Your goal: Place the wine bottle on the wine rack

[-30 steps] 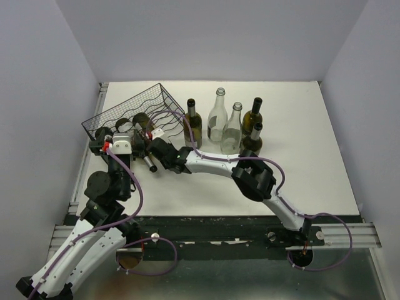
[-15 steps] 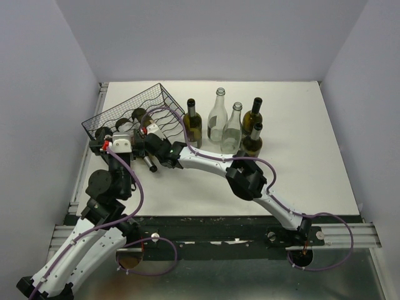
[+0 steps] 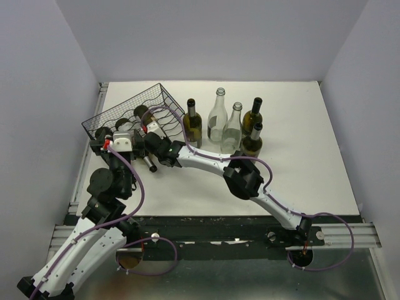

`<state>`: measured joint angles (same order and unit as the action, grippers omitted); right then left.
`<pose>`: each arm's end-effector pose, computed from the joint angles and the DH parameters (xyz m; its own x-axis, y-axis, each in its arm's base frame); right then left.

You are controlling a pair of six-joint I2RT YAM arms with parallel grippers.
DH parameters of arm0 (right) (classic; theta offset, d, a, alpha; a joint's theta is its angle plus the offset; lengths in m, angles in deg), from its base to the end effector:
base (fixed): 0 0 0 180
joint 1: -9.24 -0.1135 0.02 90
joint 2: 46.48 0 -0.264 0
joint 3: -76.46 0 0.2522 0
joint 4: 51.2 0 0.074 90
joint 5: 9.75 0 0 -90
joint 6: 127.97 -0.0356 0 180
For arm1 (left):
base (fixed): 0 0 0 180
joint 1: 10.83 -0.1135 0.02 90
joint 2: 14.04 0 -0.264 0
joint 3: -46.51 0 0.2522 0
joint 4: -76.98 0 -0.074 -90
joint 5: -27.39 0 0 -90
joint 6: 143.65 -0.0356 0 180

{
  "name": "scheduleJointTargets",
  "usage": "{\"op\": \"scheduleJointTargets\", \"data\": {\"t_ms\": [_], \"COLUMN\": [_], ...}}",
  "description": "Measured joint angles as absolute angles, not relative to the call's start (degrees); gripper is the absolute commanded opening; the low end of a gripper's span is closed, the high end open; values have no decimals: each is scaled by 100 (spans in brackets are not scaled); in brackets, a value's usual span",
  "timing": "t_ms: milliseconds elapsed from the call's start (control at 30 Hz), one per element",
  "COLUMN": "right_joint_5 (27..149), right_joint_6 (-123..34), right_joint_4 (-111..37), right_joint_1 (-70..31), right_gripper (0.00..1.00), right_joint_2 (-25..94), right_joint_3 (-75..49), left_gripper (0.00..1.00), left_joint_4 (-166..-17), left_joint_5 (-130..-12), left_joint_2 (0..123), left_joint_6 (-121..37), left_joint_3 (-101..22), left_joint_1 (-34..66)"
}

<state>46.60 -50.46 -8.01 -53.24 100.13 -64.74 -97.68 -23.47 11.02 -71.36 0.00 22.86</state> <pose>0.2763 0.4876 0.1573 -0.4614 -0.4960 -0.7356 -0.4805 0.8367 -0.2628 0.1067 -0.0441 0.3457 0.1973 0.1520 -0.9685 -0.1411 0.9820 0.1254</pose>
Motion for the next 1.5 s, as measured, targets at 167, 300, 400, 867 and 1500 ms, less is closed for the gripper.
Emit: {"op": "scheduleJointTargets", "data": {"t_ms": [167, 300, 400, 867, 1500], "right_joint_5": [4658, 4568, 4490, 4527, 5182], "right_joint_6": [-4943, -4899, -4904, -5002, -5496], "right_joint_4": [-803, -910, -1093, -1404, -1155], "right_joint_1": [-5324, -5324, -5324, -5331, -5370], "right_gripper": [45, 59, 66, 76, 81], "right_joint_2": [10059, 10096, 10094, 9342, 6588], "right_joint_3": [-6505, -6553, -6594, -5742, -4966], "left_gripper": [99, 99, 99, 99, 99], "left_joint_4": [-9746, -9709, -9674, -9733, -9635], "left_joint_5": [-2354, -2358, -2365, -2592, -3208], "left_joint_2": [1119, 1133, 1135, 883, 693], "left_joint_6": [-7114, -7108, -7086, -6787, -6369], "left_joint_3": [0, 0, 0, 2, 4], "left_joint_1": [2271, 2254, 2249, 2197, 2131]}}
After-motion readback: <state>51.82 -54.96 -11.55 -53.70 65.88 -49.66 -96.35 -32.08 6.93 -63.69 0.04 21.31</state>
